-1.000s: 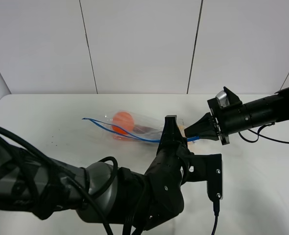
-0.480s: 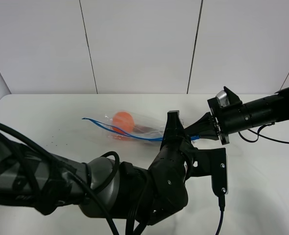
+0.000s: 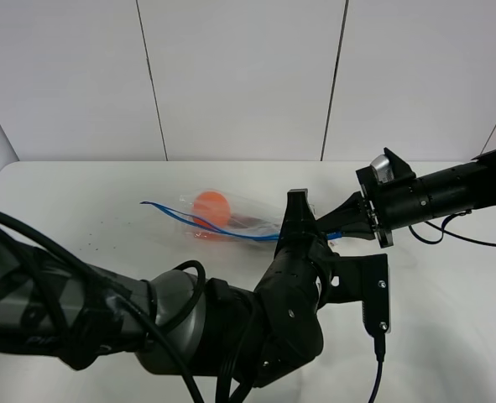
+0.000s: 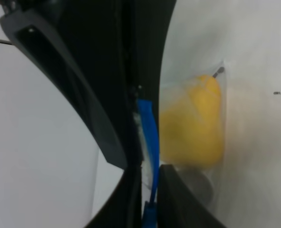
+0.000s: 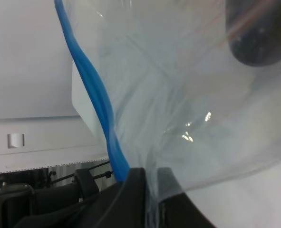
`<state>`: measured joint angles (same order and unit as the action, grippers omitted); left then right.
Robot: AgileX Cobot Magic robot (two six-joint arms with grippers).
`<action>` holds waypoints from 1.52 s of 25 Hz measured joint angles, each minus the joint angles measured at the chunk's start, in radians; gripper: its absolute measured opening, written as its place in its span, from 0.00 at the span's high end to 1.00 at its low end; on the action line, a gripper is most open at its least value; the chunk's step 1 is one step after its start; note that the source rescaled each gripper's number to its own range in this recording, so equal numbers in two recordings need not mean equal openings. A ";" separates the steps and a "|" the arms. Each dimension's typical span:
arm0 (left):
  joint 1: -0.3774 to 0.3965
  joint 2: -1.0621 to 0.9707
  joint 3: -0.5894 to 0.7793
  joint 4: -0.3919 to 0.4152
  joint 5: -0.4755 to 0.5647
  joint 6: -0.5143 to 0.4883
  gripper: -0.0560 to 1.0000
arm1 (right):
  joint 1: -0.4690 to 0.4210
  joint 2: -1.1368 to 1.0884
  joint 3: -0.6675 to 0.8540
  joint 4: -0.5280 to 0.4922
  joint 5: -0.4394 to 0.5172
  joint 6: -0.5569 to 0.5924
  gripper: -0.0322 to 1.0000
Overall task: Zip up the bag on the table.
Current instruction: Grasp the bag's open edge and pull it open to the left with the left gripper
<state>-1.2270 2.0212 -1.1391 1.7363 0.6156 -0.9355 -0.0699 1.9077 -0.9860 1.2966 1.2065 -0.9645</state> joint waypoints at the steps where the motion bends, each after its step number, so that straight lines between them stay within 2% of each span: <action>1: 0.000 0.000 0.000 0.000 0.001 0.004 0.90 | 0.000 0.000 0.000 0.000 0.000 0.000 0.97; 6: 0.000 0.000 0.000 -0.015 0.004 0.034 0.90 | 0.000 0.000 0.000 0.000 0.000 0.000 0.97; 9: 0.000 0.000 0.000 -0.018 0.007 0.037 0.95 | 0.000 0.000 0.000 0.000 0.001 0.000 0.97; 15: 0.000 0.000 0.014 -0.020 0.013 0.041 0.95 | 0.000 0.000 0.000 0.000 0.001 0.000 0.97; 22: 0.000 0.000 0.094 -0.011 0.056 0.042 0.95 | 0.004 0.000 0.000 -0.010 0.000 0.000 0.97; 38: 0.003 -0.007 0.130 -0.012 0.133 0.036 0.95 | 0.004 0.000 0.000 -0.012 0.002 0.000 0.97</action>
<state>-1.2237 2.0143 -1.0092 1.7245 0.7490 -0.8992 -0.0660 1.9077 -0.9860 1.2850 1.2084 -0.9645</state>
